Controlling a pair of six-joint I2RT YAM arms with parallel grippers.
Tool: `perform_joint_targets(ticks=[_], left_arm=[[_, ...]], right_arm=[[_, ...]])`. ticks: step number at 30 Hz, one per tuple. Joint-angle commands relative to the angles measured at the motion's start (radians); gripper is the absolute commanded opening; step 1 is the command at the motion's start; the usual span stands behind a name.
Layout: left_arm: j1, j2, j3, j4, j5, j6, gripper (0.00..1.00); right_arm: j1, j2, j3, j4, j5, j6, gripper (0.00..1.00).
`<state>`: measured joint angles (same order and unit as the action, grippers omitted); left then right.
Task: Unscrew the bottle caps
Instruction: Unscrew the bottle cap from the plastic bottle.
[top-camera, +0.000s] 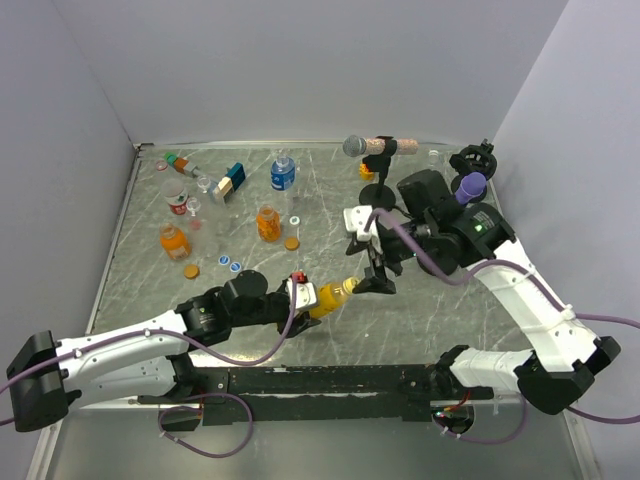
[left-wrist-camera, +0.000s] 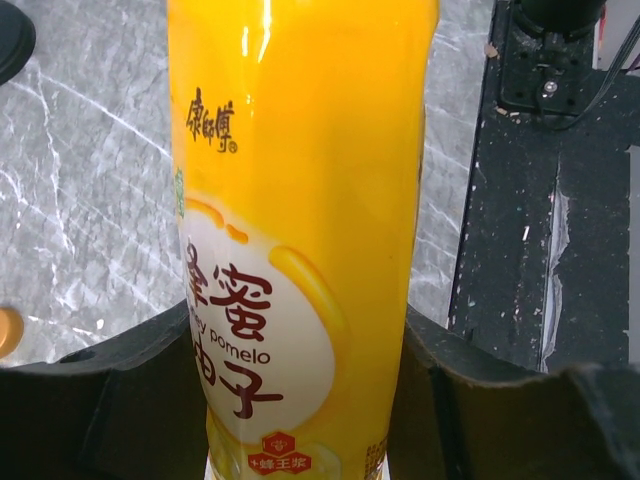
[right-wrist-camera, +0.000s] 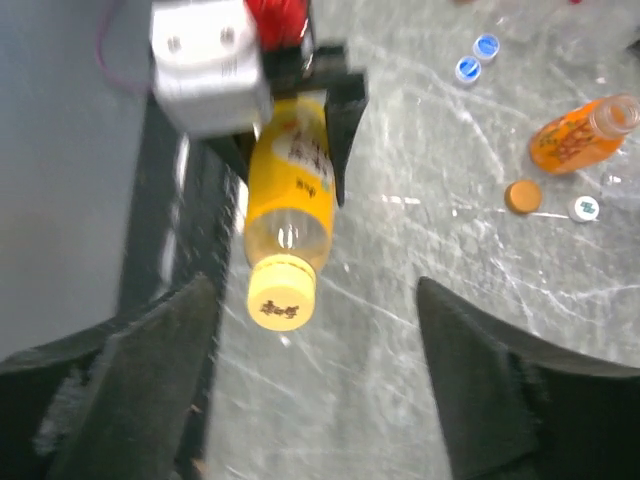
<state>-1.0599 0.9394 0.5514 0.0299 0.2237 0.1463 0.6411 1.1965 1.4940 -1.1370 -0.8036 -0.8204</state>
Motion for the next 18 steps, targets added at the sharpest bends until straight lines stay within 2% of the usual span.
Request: perform_joint_targets(ticks=[1, 2, 5, 7, 16, 18], left_arm=[[-0.003, -0.04, 0.021, 0.079, -0.016, -0.005, 0.26], [-0.003, -0.037, 0.03, 0.067, -0.03, -0.013, 0.26], [-0.003, -0.019, 0.062, 0.048, -0.069, -0.039, 0.25], [-0.003, -0.005, 0.073, 0.044, -0.087, -0.054, 0.25], [-0.003, 0.088, 0.136, 0.056, -0.109, -0.06, 0.25], [-0.003, 0.098, 0.14, 0.064, -0.113, -0.063, 0.25]], right_arm=[[-0.058, -0.029, 0.094, 0.072, -0.101, 0.323, 0.95], [-0.078, -0.044, 0.072, 0.109, -0.117, 0.428, 0.99], [-0.148, -0.107, -0.055, 0.218, -0.013, 0.77, 0.99], [-0.182, -0.124, -0.107, 0.204, 0.007, 0.852, 0.99], [-0.199, -0.06, -0.133, 0.142, 0.02, 0.85, 0.99], [-0.198, -0.025, -0.126, 0.12, 0.032, 0.836, 0.96]])
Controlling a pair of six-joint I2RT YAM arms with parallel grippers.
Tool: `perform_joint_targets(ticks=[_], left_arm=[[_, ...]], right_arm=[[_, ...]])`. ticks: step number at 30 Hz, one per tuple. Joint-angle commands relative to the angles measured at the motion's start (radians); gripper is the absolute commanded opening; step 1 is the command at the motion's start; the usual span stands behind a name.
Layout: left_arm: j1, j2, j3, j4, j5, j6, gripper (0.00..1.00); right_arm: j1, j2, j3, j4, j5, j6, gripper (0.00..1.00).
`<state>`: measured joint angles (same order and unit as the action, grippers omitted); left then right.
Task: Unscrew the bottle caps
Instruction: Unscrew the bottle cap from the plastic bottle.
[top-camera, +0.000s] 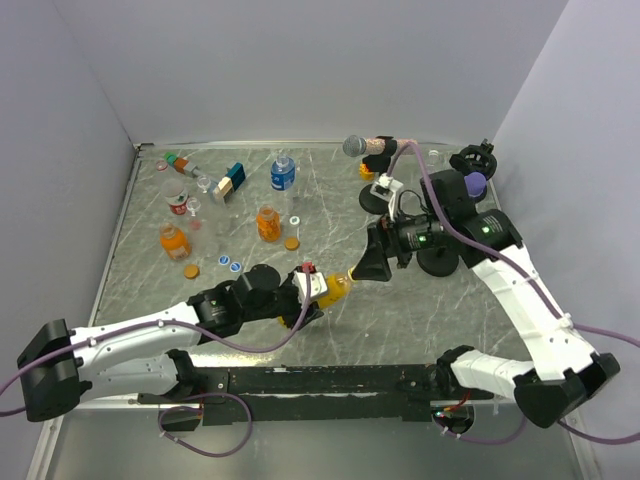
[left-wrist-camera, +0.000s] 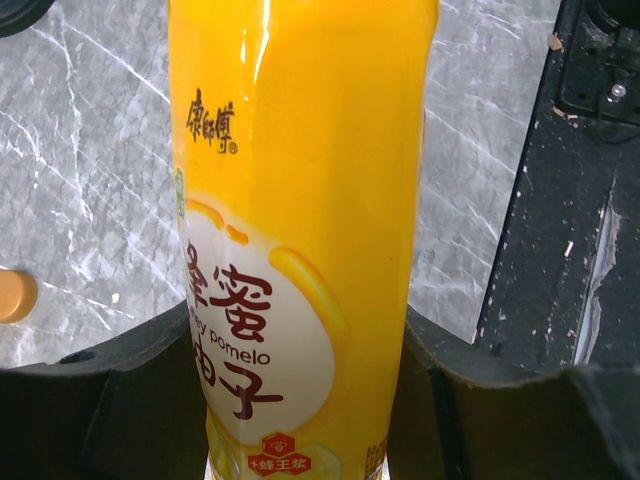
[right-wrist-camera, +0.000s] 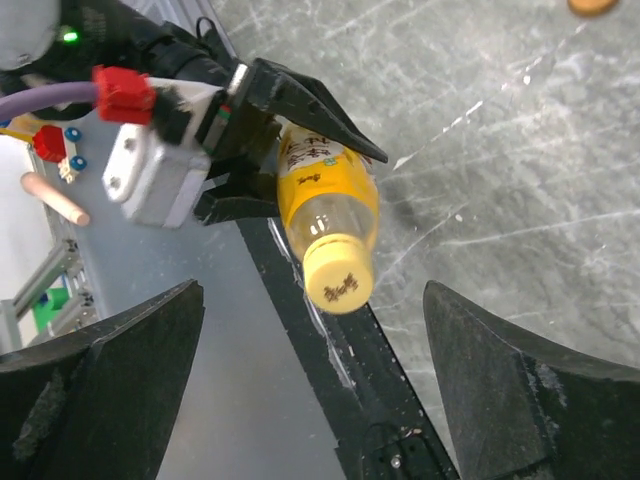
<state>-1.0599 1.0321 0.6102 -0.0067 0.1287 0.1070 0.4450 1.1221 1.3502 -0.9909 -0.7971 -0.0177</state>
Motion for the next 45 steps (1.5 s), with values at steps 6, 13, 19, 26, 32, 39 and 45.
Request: perform_joint_targets(ticks=[6, 13, 19, 26, 32, 39, 45], left_arm=[[-0.003, 0.025, 0.085, 0.111, -0.021, -0.03, 0.25], [-0.003, 0.034, 0.091, 0.108, -0.02, -0.026, 0.25], [-0.003, 0.034, 0.092, 0.105, -0.021, -0.026, 0.25], [-0.003, 0.003, 0.068, 0.1, -0.011, -0.015, 0.25], [-0.002, -0.038, 0.03, 0.086, 0.055, 0.022, 0.26], [0.005, -0.079, 0.002, 0.082, 0.098, 0.042, 0.26], [0.006, -0.086, 0.003, 0.082, 0.101, 0.04, 0.26]], right_arm=[[0.009, 0.11, 0.041, -0.081, 0.004, -0.017, 0.78], [0.017, 0.11, 0.037, -0.074, -0.017, -0.022, 0.53], [0.026, 0.119, 0.049, -0.094, -0.034, -0.044, 0.4], [0.053, 0.153, 0.127, -0.162, -0.066, -0.204, 0.15], [0.168, 0.174, 0.213, -0.279, -0.093, -0.598, 0.1], [0.233, -0.007, 0.058, -0.097, -0.01, -1.073, 0.11], [0.238, 0.061, 0.136, -0.144, 0.015, -0.984, 0.27]])
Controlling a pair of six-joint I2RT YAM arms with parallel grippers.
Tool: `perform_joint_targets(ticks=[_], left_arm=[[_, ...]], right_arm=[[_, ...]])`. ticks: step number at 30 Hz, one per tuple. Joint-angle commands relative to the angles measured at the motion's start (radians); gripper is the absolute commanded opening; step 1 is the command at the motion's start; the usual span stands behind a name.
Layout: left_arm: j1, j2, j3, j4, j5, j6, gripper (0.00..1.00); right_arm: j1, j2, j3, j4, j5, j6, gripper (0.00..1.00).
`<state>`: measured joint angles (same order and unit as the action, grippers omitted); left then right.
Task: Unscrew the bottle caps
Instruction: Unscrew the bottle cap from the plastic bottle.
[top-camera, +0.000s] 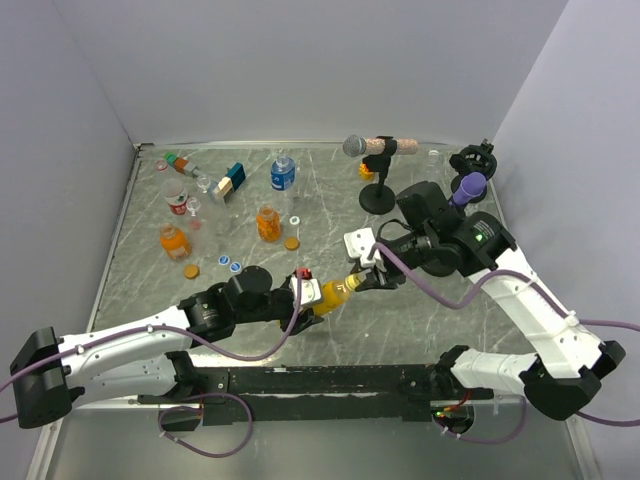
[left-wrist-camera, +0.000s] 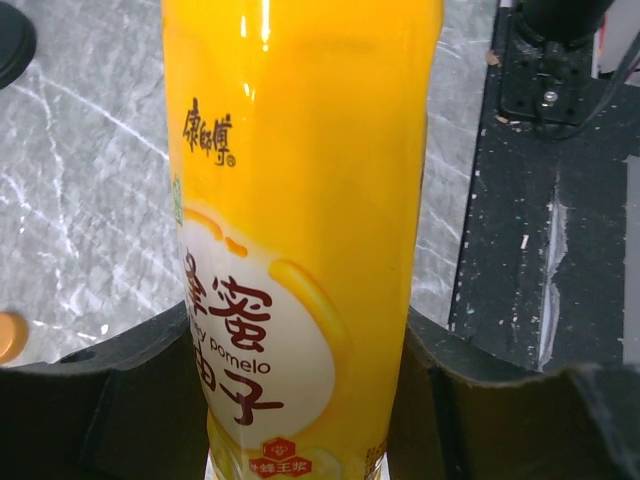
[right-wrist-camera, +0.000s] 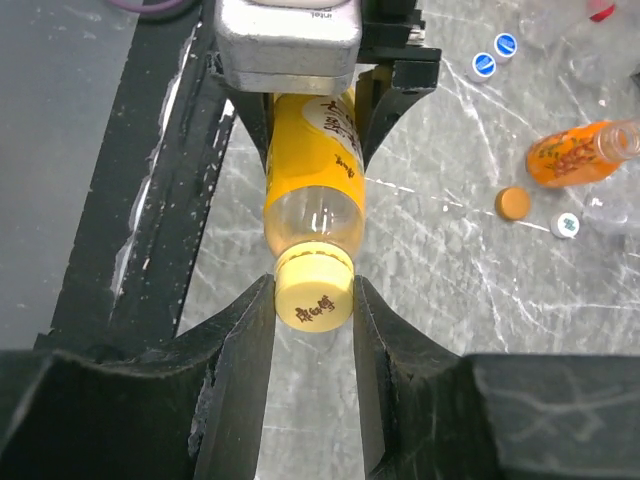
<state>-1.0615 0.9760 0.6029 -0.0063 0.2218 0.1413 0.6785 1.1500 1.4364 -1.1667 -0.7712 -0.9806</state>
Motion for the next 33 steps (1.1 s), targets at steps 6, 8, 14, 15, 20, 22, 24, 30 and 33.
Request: perform_joint_targets(ticks=[6, 8, 14, 15, 20, 22, 24, 30, 33], left_arm=[[0.009, -0.019, 0.015, 0.081, 0.013, 0.001, 0.26], [0.008, -0.02, 0.017, 0.081, 0.013, -0.003, 0.26], [0.008, -0.03, 0.023, 0.069, -0.019, -0.011, 0.26], [0.009, -0.027, 0.027, 0.066, -0.024, -0.012, 0.26], [0.009, 0.004, 0.051, 0.063, -0.048, -0.022, 0.25], [0.009, 0.024, 0.066, 0.063, -0.053, -0.019, 0.25], [0.008, 0.042, 0.081, 0.058, -0.058, -0.019, 0.25], [0.008, 0.087, 0.118, 0.063, -0.065, -0.026, 0.25], [0.008, 0.098, 0.127, 0.066, -0.07, -0.028, 0.25]], right_arm=[[-0.002, 0.016, 0.094, 0.13, 0.053, 0.274, 0.76], [-0.022, 0.008, 0.136, 0.104, -0.008, 0.33, 0.89], [-0.143, -0.077, 0.061, 0.238, -0.114, 0.74, 0.99], [-0.187, -0.093, 0.017, 0.277, -0.105, 0.845, 0.99], [-0.312, -0.093, -0.066, 0.205, -0.224, 0.977, 0.99], [-0.312, -0.095, -0.091, 0.188, -0.182, 0.958, 0.99], [-0.312, -0.078, -0.094, 0.159, -0.093, 0.924, 0.96], [-0.292, 0.033, -0.039, 0.041, -0.083, 0.87, 0.75], [-0.251, 0.05, -0.037, 0.029, -0.054, 0.864, 0.74]])
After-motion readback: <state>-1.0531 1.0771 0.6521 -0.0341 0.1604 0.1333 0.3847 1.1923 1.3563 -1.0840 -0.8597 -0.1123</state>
